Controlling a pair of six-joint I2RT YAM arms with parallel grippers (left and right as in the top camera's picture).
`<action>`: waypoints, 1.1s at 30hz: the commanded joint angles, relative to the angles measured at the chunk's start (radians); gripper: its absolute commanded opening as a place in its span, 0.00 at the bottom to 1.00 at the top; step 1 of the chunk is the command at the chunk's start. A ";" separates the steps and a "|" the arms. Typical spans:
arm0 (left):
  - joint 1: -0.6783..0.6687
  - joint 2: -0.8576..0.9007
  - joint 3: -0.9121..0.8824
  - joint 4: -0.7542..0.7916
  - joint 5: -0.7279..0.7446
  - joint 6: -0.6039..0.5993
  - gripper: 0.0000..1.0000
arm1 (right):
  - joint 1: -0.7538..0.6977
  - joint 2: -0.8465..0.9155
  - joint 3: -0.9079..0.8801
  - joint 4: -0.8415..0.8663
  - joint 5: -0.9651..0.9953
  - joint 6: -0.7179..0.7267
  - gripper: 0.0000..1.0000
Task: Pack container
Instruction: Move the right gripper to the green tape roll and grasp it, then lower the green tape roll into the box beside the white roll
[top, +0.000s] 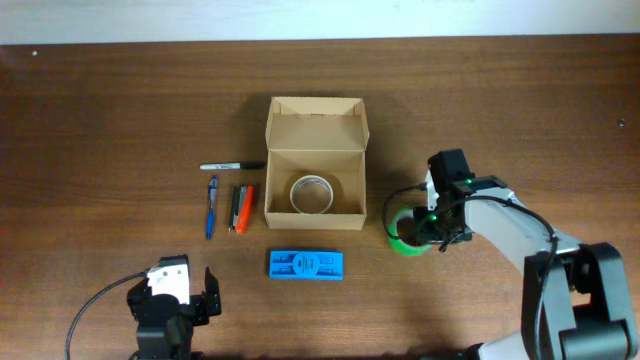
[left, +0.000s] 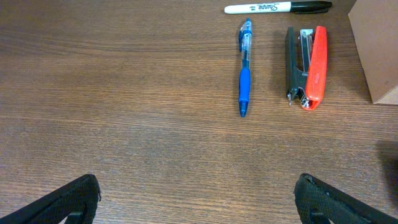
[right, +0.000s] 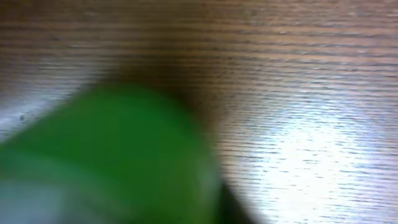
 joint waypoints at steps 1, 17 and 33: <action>0.005 -0.005 -0.008 0.002 0.011 0.015 1.00 | -0.006 -0.005 0.011 -0.013 0.015 0.005 0.04; 0.005 -0.005 -0.008 0.002 0.011 0.016 1.00 | 0.014 -0.116 0.604 -0.362 -0.293 -0.678 0.04; 0.005 -0.005 -0.008 0.002 0.011 0.015 1.00 | 0.271 0.080 0.816 -0.232 -0.184 -0.843 0.04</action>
